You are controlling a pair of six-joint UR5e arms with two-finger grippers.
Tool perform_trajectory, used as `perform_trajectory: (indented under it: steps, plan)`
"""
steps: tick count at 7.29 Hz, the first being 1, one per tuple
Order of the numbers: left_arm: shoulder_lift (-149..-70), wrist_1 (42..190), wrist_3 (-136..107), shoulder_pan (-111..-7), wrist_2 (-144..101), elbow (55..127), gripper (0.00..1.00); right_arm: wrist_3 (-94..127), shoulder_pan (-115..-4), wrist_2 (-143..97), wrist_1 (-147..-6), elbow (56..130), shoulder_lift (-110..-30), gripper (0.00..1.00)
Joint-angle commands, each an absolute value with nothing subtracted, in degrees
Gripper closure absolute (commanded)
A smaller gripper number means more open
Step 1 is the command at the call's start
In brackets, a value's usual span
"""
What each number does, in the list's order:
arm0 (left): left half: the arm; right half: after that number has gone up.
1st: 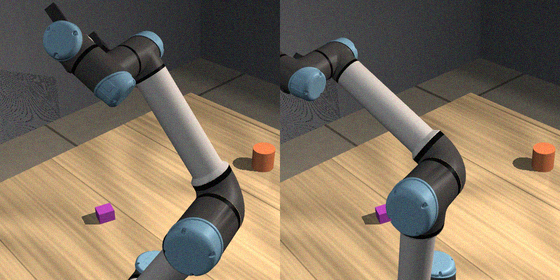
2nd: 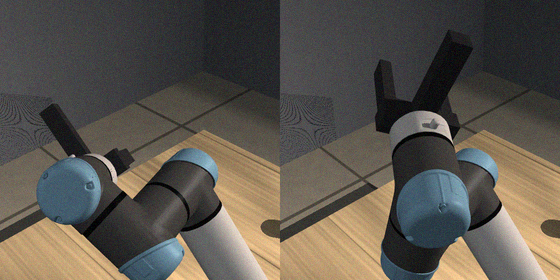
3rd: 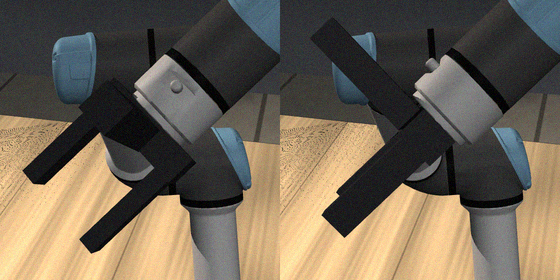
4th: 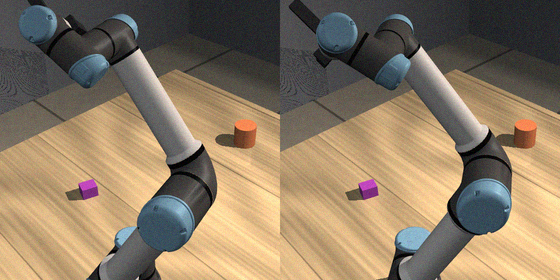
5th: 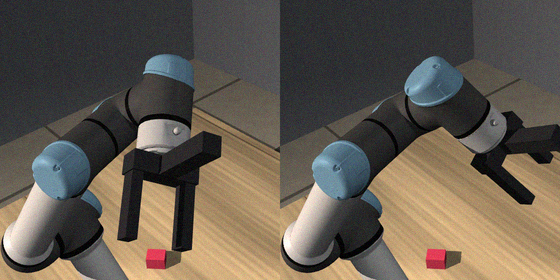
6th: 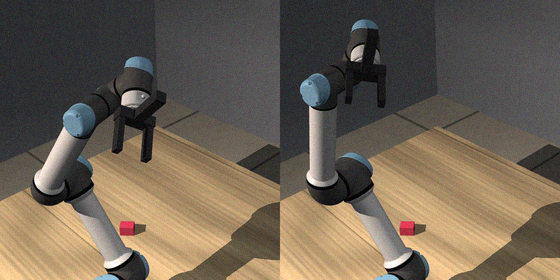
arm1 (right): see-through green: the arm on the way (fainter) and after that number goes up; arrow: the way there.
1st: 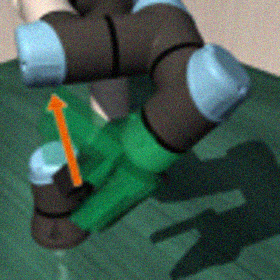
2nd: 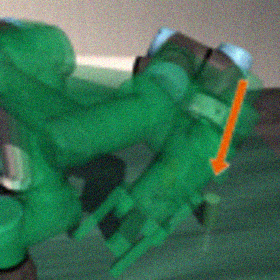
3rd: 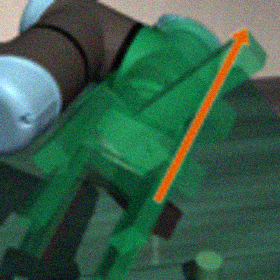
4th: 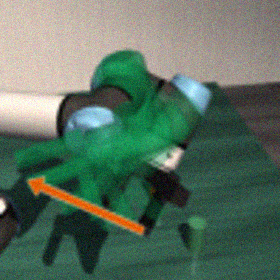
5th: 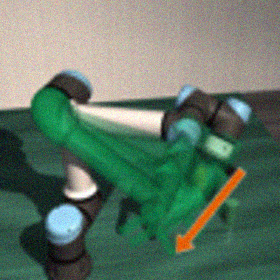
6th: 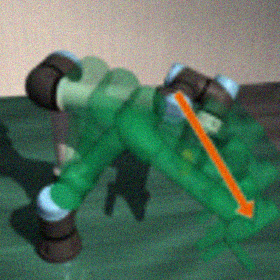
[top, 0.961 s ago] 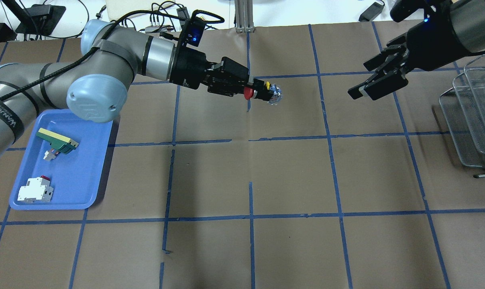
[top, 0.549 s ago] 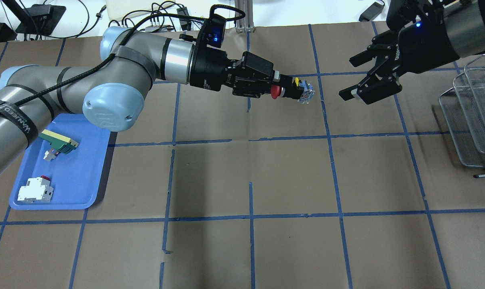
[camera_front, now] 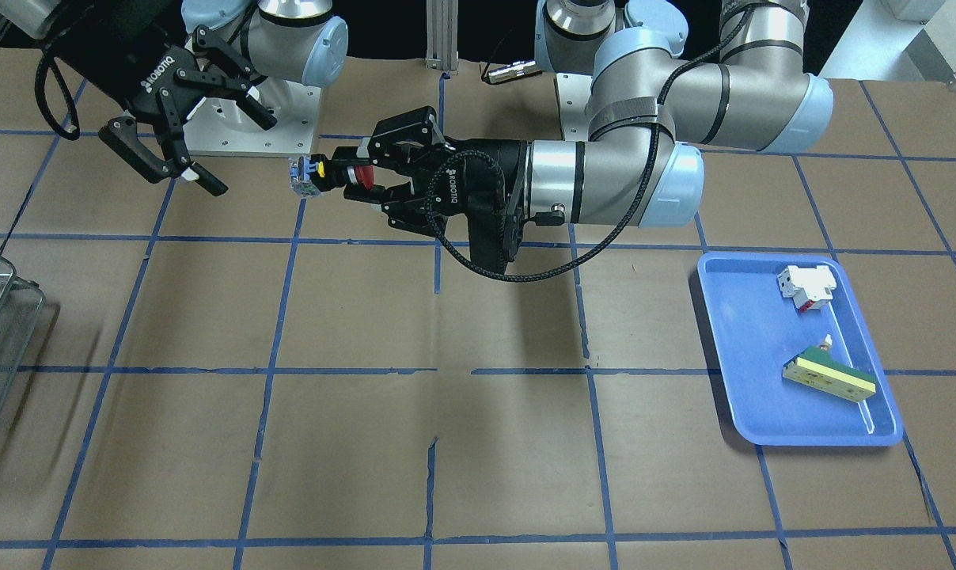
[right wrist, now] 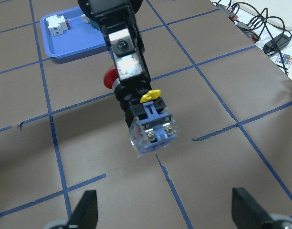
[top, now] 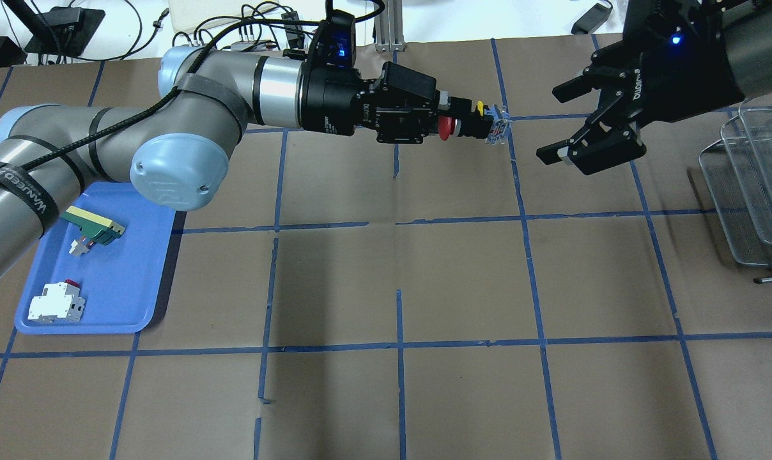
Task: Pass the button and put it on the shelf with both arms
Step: 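Close the right gripper on the button's blue base beside the left gripper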
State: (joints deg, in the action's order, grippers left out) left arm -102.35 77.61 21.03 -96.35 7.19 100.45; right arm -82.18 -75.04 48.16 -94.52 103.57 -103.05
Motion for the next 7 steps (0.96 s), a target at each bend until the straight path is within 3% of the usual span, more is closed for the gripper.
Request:
perform_trajectory:
  steps: [1, 7]
  plan:
    - [-102.3, 77.61, 20.92, -96.42, 7.12, 100.11, 1.0, -82.7, -75.41, 45.73, -95.27, 104.85, -103.71, 0.01]
    - [-102.22, 77.52, 20.74, -97.03, 6.15, 100.02, 1.0, -83.06, -78.48, 43.42, -98.26, 105.47, -101.25, 0.0]
